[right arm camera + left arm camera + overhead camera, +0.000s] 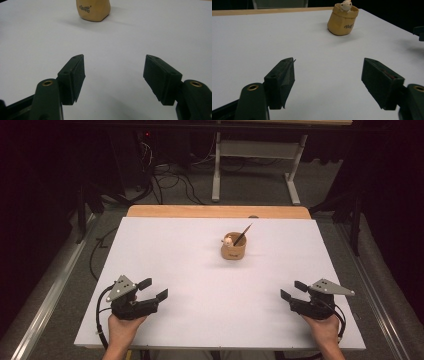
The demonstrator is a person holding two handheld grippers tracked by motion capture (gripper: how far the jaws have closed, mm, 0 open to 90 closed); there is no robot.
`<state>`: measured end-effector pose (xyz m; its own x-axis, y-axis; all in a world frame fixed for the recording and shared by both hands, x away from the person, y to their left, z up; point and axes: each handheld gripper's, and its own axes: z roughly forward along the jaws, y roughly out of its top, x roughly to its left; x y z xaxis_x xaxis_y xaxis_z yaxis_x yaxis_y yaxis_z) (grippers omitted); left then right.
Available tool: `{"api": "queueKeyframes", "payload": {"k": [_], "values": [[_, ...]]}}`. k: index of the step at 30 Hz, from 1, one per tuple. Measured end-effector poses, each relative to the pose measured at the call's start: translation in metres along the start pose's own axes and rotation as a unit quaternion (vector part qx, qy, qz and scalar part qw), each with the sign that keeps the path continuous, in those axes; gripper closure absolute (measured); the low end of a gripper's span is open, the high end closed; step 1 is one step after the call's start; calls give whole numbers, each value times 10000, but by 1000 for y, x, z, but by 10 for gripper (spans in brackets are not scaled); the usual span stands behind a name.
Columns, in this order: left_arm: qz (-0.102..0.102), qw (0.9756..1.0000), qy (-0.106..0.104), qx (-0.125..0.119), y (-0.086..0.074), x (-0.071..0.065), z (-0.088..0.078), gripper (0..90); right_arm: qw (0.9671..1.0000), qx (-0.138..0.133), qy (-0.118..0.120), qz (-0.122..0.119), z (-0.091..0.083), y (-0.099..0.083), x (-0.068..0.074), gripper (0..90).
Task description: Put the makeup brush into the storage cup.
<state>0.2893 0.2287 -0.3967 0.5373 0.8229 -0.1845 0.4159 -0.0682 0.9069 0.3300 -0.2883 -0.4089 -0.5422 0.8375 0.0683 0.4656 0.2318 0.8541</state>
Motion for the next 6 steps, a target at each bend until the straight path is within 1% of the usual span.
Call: {"api": "queueKeyframes", "payload": {"k": [1,6], "values": [[-4,10000,1,-4,0,0,0,272,10000,-2,0,-33,0,0,0,355],[42,10000,-2,33,0,0,1,272,10000,-2,3,-33,1,0,0,354]]}}
